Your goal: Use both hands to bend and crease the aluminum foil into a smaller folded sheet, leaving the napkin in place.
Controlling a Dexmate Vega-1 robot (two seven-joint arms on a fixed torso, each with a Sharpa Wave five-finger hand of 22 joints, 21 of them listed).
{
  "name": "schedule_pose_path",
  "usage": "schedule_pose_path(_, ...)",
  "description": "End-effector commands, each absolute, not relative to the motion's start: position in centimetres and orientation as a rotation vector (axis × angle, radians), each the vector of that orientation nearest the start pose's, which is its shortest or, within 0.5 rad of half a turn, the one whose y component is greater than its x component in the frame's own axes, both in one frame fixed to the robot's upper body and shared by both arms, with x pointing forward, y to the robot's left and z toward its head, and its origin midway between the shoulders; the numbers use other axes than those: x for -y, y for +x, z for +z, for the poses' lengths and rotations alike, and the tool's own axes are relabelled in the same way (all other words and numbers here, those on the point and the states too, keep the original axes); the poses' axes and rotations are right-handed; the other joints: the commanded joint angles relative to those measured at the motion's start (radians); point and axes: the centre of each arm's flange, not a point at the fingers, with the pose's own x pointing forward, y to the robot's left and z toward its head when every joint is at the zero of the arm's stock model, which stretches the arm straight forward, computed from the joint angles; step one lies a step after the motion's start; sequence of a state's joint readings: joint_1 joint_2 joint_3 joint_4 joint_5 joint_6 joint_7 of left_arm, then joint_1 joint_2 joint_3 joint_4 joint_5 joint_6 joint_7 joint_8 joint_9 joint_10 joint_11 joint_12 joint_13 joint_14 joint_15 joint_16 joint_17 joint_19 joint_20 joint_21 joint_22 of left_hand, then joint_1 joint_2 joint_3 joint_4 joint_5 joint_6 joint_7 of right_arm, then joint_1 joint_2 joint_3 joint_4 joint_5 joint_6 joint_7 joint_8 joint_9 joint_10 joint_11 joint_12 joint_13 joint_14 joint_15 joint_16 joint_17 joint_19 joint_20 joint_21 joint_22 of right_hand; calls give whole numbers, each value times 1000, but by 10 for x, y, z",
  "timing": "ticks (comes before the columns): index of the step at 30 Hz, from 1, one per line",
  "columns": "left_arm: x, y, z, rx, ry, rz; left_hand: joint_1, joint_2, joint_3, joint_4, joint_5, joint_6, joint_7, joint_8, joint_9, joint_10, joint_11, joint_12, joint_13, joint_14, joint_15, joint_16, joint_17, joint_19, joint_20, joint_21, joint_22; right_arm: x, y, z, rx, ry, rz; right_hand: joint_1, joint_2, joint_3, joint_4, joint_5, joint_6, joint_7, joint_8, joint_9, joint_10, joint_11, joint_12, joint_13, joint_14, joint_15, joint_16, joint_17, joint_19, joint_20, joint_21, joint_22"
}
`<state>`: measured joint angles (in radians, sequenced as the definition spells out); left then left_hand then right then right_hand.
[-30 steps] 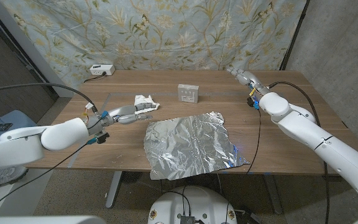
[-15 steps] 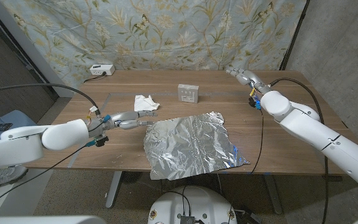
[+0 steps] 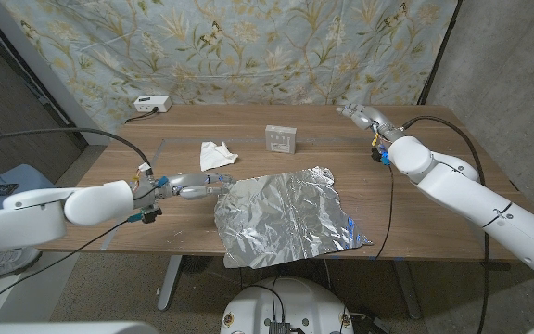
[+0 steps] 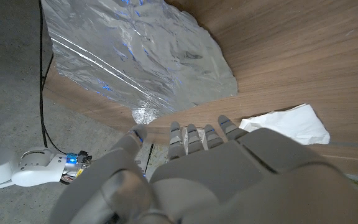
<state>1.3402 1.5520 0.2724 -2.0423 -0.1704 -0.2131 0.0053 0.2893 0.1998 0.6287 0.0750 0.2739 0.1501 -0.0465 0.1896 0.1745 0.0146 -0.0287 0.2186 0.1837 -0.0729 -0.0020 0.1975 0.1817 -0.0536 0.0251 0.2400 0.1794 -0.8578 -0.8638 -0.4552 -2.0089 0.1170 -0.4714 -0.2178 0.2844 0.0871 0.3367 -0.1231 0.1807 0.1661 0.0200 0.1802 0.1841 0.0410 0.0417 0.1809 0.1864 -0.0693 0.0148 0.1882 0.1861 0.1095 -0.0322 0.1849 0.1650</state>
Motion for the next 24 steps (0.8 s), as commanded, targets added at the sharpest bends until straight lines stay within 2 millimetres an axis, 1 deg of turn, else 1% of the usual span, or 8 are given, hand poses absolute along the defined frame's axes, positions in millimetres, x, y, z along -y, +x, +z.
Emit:
schedule_pose_path(1,-300,468,-55,472,1335,-591,-4,-1,9,4,7,12,3,2,3,3,-5,4,4,5,-4,-2,1,-6,-4,-3,3,251,557,50,468,-840,-67,14,-5,3,-2,-1,-1,3,6,1,-3,7,3,2,-1,9,-1,1,-5,2,-2,4)
schedule_pose_path(9,-297,465,-61,456,1348,-607,-3,0,20,8,10,9,-1,-1,3,3,-6,2,4,5,-3,-5,-1,-8,-3,-6,3,247,556,53,455,-861,-77,17,-5,3,-5,-1,-4,5,6,2,-8,10,3,2,-4,13,-1,1,-8,4,-2,4)
schedule_pose_path(13,-296,463,-67,429,1350,-629,-3,0,26,11,11,5,-2,-4,3,2,-3,1,4,5,-2,-6,-2,-8,-1,-7,3,241,552,55,415,-896,-104,23,-2,6,-9,0,-4,1,7,2,-8,5,5,2,-3,10,0,1,-9,1,-2,4)
schedule_pose_path(16,-296,463,-68,415,1356,-640,-4,1,31,14,12,2,-1,-6,3,-1,-1,-1,4,4,-1,-7,-2,-10,0,-9,3,235,546,59,360,-937,-111,33,1,10,-15,1,0,1,10,2,-8,2,6,3,-1,8,1,1,-10,-3,-1,4)
schedule_pose_path(18,-296,463,-69,412,1356,-642,-6,3,35,20,13,-2,2,-8,3,-1,3,-2,4,4,4,-7,-1,-13,5,-11,3,230,542,61,317,-959,-108,49,6,18,-24,3,-2,4,11,2,-16,-1,4,3,-5,6,0,0,-14,-8,-2,3)
schedule_pose_path(20,-295,463,-69,408,1371,-639,-8,3,40,26,13,-3,3,-8,4,-1,4,-3,4,2,4,-8,-1,-15,12,-12,3,226,537,63,281,-981,-107,80,12,30,-38,4,-15,11,9,3,-32,5,2,3,-15,6,-1,0,-24,-10,-3,3)
schedule_pose_path(21,-295,463,-69,407,1374,-638,-9,3,41,27,13,-3,4,-8,4,-1,3,-3,4,2,3,-8,-1,-15,12,-12,3,224,535,63,273,-986,-109,92,14,34,-43,4,-24,14,8,3,-38,6,2,3,-17,7,-1,0,-26,-10,-3,3)
schedule_pose_path(24,-298,463,-68,403,1375,-633,-12,3,45,34,13,-3,7,-8,4,-3,4,-4,4,0,4,-9,0,-16,13,-13,3,221,531,62,257,-985,-106,107,14,39,-47,4,-34,21,6,3,-48,9,1,3,-26,15,-3,0,-31,-7,-3,3)
